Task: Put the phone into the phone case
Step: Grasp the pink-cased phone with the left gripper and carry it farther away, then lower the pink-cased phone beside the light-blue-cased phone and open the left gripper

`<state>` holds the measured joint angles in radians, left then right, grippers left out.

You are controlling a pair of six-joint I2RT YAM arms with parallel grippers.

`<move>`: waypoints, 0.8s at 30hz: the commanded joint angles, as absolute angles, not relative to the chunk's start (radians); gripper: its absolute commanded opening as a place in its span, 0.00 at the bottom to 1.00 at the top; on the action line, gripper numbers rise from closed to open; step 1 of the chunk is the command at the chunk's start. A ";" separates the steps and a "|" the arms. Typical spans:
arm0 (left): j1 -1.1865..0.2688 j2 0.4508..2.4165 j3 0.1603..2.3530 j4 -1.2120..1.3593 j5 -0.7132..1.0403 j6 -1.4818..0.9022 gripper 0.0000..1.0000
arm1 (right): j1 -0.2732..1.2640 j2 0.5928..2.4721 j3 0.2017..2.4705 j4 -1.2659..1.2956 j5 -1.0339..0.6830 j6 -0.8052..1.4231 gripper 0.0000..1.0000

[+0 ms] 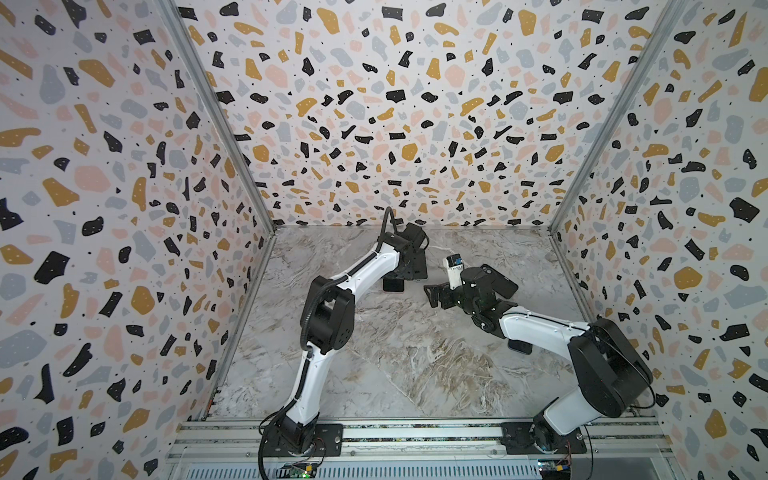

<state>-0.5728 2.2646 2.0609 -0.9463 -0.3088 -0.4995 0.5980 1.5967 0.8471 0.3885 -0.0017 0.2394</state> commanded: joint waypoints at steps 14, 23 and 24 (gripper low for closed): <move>-0.469 2.447 2.292 -0.845 -0.192 -0.419 0.65 | 0.575 1.855 1.063 0.471 -0.016 0.128 0.99; -0.459 2.497 2.298 -0.788 -0.172 -0.408 0.63 | 0.575 1.885 1.061 0.468 -0.059 0.156 0.99; -0.457 2.501 2.298 -0.781 -0.172 -0.409 0.63 | 0.575 1.884 1.059 0.469 -0.064 0.160 0.99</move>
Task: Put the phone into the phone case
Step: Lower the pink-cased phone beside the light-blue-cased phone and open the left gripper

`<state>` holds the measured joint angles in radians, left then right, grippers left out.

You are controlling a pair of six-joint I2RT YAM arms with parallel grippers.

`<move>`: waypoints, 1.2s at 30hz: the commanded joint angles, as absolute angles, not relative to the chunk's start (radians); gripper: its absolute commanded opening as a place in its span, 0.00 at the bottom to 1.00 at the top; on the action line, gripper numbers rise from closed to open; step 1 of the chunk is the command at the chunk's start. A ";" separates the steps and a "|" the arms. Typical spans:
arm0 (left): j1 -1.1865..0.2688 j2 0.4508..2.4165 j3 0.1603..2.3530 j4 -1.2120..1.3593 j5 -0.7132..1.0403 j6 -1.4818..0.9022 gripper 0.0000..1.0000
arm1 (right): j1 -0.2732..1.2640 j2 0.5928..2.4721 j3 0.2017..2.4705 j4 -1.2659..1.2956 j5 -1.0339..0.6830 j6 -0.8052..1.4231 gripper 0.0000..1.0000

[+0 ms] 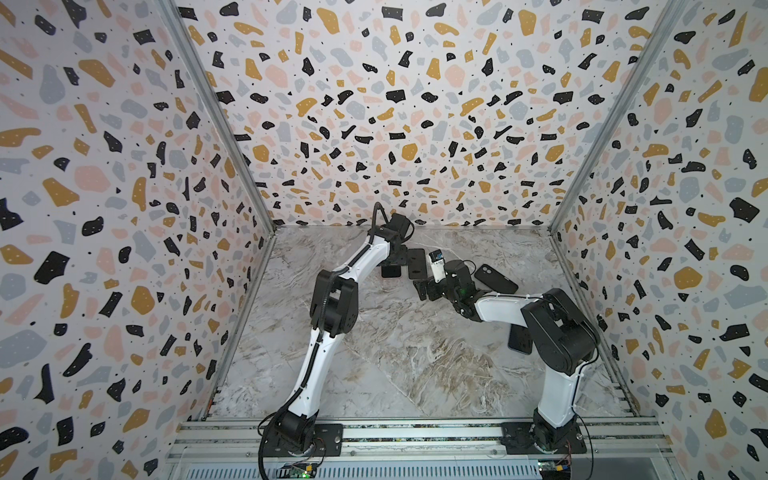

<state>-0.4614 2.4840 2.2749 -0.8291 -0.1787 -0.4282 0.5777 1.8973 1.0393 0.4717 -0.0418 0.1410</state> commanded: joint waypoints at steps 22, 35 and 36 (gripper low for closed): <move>-0.445 2.532 2.276 -0.724 -0.161 -0.442 0.66 | 0.573 1.926 1.017 0.526 -0.185 0.251 0.99; -0.445 2.551 2.265 -0.709 -0.150 -0.440 0.76 | 0.569 1.932 1.016 0.538 -0.201 0.266 0.99; -0.445 2.551 2.262 -0.707 -0.150 -0.440 0.76 | 0.567 1.933 1.017 0.540 -0.204 0.267 0.99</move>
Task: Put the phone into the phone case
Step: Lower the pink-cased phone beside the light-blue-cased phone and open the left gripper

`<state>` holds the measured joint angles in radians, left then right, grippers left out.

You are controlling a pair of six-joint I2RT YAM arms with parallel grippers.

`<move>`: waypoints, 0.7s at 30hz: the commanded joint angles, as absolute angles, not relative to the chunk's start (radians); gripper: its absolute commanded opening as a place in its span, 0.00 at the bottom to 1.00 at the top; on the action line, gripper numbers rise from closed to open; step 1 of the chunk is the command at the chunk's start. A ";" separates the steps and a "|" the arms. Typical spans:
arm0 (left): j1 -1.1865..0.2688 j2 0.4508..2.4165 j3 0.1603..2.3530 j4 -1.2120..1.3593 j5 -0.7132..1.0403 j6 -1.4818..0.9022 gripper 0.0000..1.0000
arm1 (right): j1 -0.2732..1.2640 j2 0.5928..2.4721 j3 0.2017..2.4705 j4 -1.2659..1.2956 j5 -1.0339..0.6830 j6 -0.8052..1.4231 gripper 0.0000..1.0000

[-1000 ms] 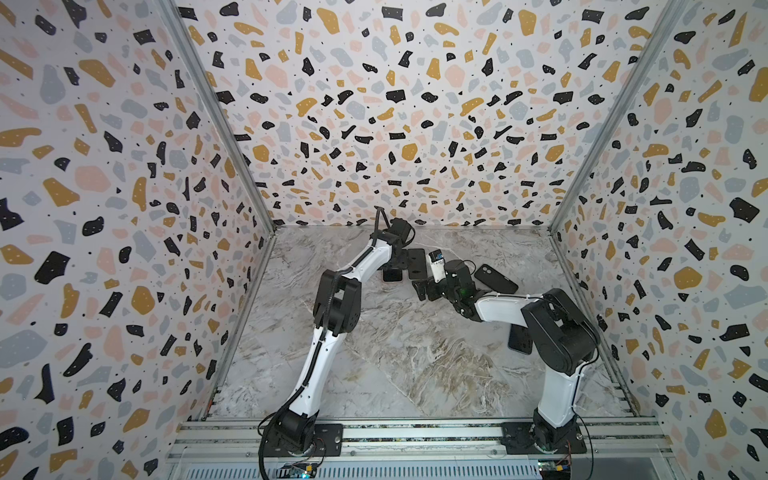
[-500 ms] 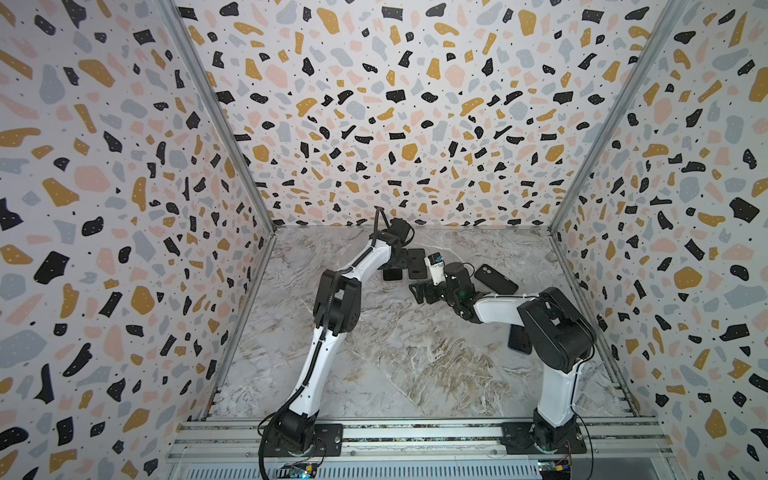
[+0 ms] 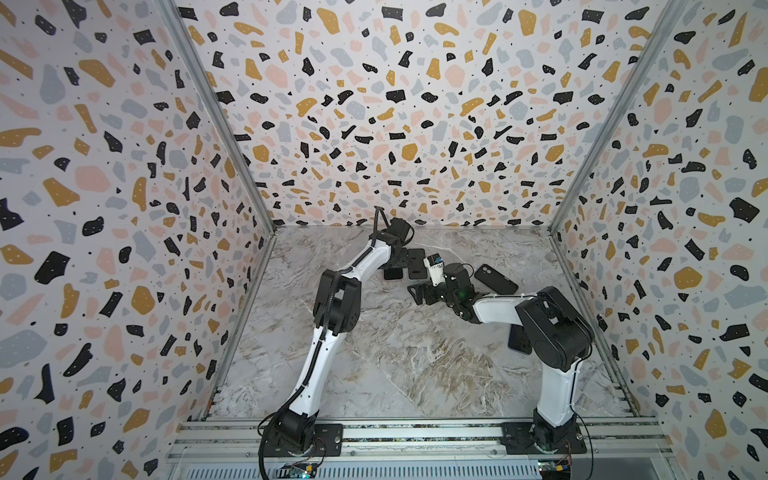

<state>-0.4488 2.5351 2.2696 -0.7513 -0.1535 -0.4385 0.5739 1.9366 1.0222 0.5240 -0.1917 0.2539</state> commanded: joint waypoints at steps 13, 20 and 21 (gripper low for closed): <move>-0.444 2.551 2.230 -0.691 -0.158 -0.435 0.80 | 0.561 1.948 1.020 0.548 -0.212 0.276 0.99; -0.440 2.545 2.240 -0.693 -0.160 -0.440 0.89 | 0.558 1.950 1.019 0.544 -0.211 0.273 0.99; -0.440 2.542 2.241 -0.695 -0.162 -0.440 0.89 | 0.558 1.949 1.019 0.545 -0.213 0.274 0.99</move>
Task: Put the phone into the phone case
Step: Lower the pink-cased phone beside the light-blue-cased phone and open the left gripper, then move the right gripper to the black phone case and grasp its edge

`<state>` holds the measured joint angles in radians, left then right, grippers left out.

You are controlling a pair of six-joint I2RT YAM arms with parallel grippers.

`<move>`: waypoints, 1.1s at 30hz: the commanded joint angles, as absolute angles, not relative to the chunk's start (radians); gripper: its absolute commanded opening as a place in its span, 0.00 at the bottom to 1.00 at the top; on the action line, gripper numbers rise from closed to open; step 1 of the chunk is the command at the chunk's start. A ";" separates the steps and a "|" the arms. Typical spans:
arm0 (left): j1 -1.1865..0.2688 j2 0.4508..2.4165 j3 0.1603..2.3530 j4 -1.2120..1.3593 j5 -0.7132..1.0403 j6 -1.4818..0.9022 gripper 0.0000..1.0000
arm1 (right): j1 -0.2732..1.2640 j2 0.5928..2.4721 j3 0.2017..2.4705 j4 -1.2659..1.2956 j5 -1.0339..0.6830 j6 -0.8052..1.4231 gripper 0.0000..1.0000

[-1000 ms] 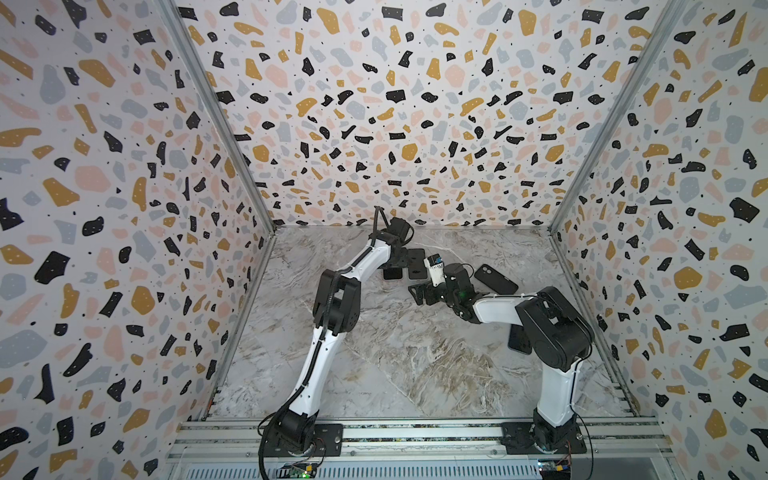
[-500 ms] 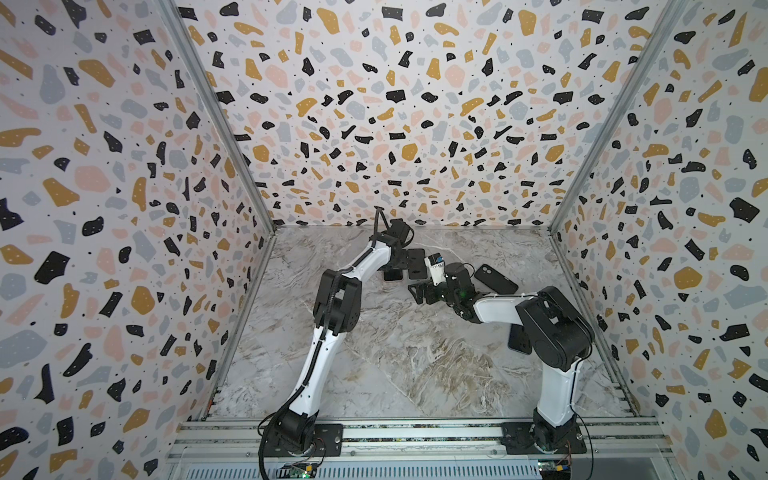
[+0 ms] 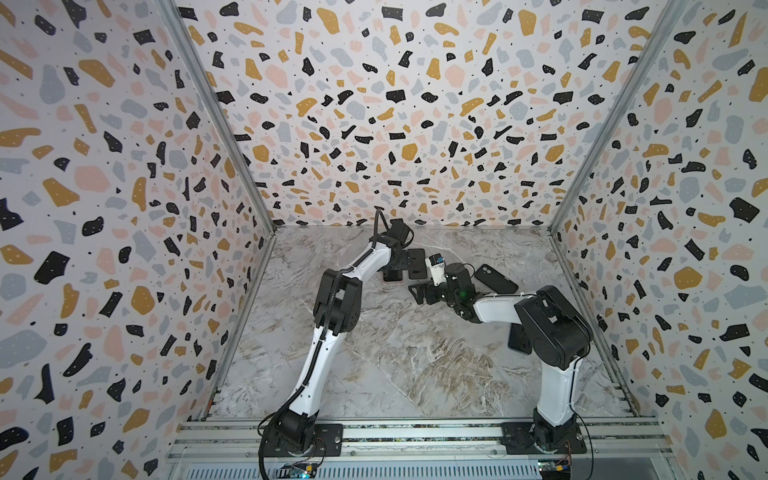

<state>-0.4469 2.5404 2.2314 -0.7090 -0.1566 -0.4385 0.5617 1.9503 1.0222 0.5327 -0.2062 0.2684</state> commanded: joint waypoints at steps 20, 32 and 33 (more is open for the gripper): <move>-0.442 2.094 1.888 -0.667 -0.080 -0.502 0.94 | 0.492 1.768 1.032 0.351 -0.068 0.205 0.93; -0.603 1.710 1.365 -0.475 -0.011 -0.538 0.97 | 0.171 1.719 1.045 0.146 -0.012 0.234 0.83; -0.614 1.693 1.338 -0.463 -0.005 -0.538 0.98 | 0.145 1.732 1.055 0.138 -0.024 0.234 0.82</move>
<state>-0.5953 1.7344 1.3926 -0.5316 -0.0380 -0.5259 0.1909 1.7252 1.0313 0.2150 -0.0063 0.2165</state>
